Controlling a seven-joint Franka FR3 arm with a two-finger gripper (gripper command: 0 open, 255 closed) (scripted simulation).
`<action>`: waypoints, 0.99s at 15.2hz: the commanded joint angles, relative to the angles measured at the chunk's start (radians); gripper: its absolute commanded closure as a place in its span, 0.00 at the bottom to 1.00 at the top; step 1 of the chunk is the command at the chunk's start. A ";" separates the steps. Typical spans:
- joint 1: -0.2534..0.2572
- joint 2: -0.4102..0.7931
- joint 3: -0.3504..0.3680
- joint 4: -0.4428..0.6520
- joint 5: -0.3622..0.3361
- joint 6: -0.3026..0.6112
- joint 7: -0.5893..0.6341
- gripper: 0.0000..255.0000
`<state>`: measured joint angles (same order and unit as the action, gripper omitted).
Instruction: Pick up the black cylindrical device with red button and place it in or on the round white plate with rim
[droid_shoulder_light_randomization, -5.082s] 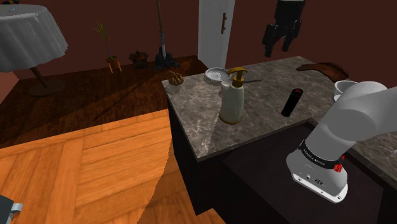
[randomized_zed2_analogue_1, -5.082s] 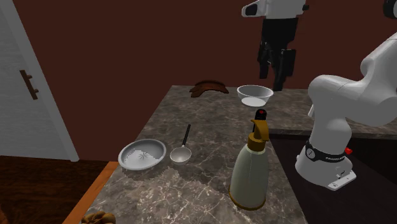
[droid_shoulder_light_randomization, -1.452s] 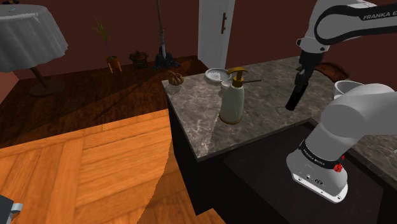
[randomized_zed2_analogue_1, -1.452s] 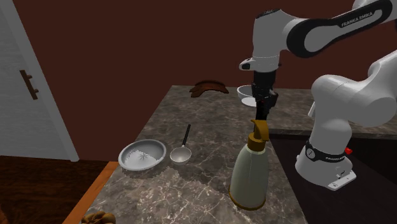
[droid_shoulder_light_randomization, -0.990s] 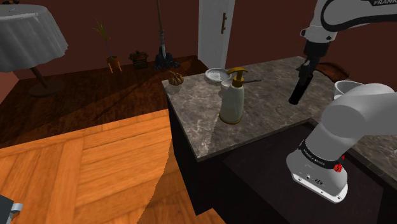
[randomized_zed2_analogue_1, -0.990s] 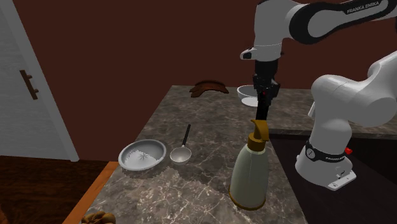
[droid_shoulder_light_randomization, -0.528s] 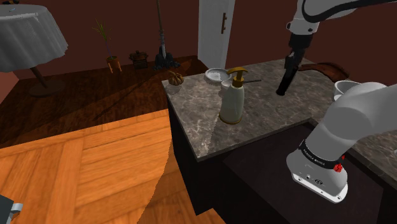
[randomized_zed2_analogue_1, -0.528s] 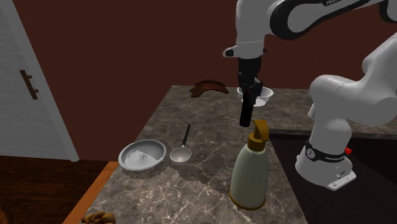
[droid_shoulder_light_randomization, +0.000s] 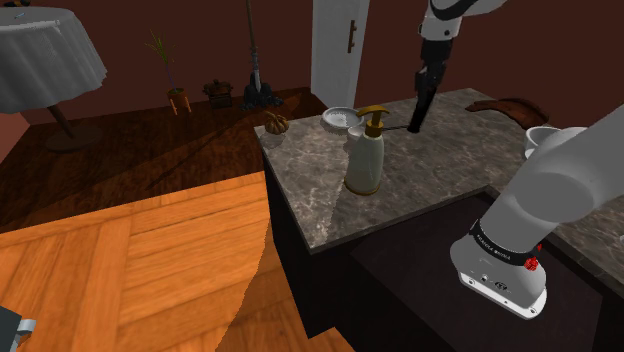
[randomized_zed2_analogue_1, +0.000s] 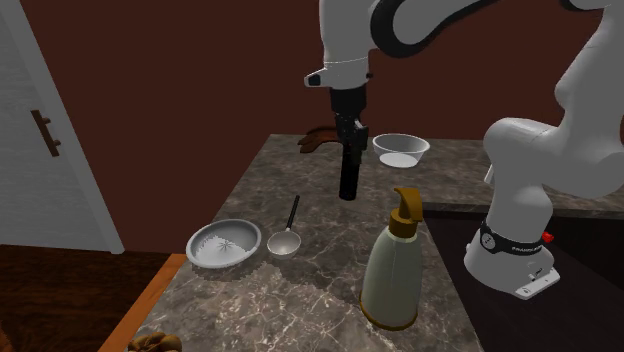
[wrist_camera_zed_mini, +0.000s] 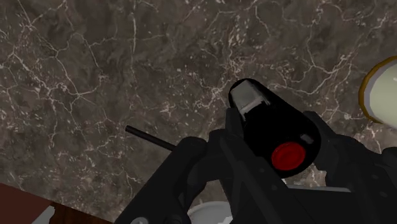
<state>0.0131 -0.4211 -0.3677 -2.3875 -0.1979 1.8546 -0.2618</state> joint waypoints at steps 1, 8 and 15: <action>0.023 0.090 -0.002 0.079 0.031 0.009 -0.001 1.00; 0.062 0.371 -0.011 0.376 0.136 -0.020 -0.035 1.00; 0.049 0.663 -0.006 0.747 0.244 -0.118 -0.071 1.00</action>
<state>0.0632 0.2043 -0.3774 -1.6921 0.0325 1.7526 -0.3343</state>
